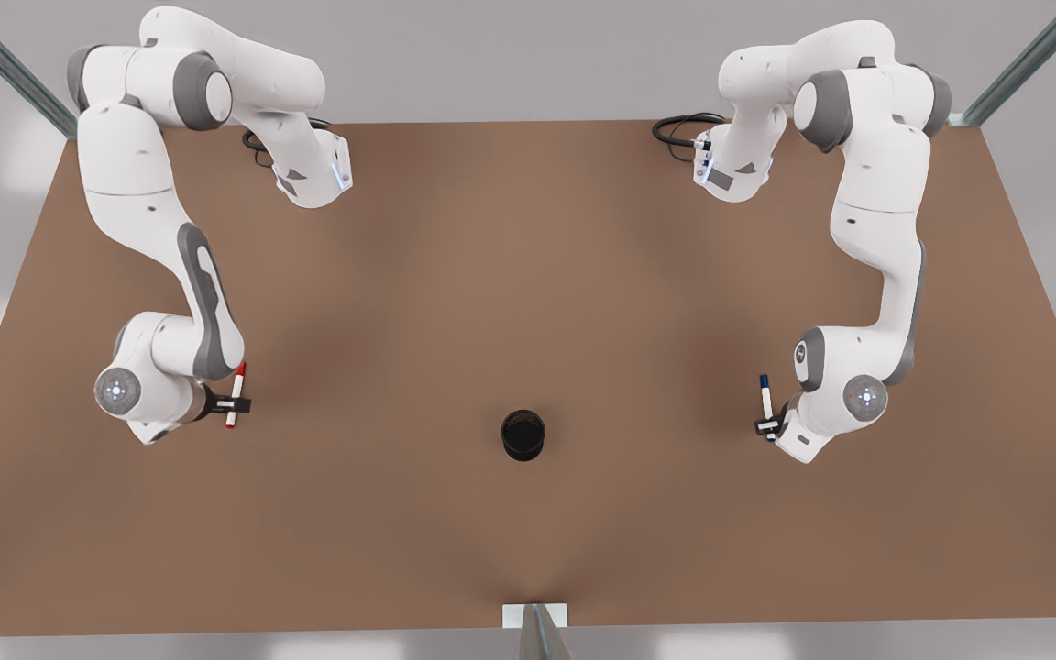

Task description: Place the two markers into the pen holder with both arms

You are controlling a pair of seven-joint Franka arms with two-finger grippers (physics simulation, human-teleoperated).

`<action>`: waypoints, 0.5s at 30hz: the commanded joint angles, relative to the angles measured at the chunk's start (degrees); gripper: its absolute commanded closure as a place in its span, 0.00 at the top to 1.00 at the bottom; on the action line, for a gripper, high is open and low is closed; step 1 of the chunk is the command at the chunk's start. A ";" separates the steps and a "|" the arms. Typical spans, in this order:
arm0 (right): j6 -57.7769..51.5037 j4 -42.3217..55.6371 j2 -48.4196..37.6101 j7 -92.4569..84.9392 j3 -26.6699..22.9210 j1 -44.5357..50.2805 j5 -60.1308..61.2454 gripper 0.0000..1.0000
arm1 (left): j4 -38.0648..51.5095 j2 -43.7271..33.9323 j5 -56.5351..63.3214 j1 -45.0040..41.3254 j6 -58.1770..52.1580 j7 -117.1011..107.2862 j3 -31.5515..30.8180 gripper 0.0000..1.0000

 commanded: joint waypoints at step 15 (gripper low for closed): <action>10.50 -2.26 1.39 -4.83 -0.01 -0.54 0.12 0.66 | 0.06 0.65 2.24 -0.16 0.81 -1.89 0.00 0.41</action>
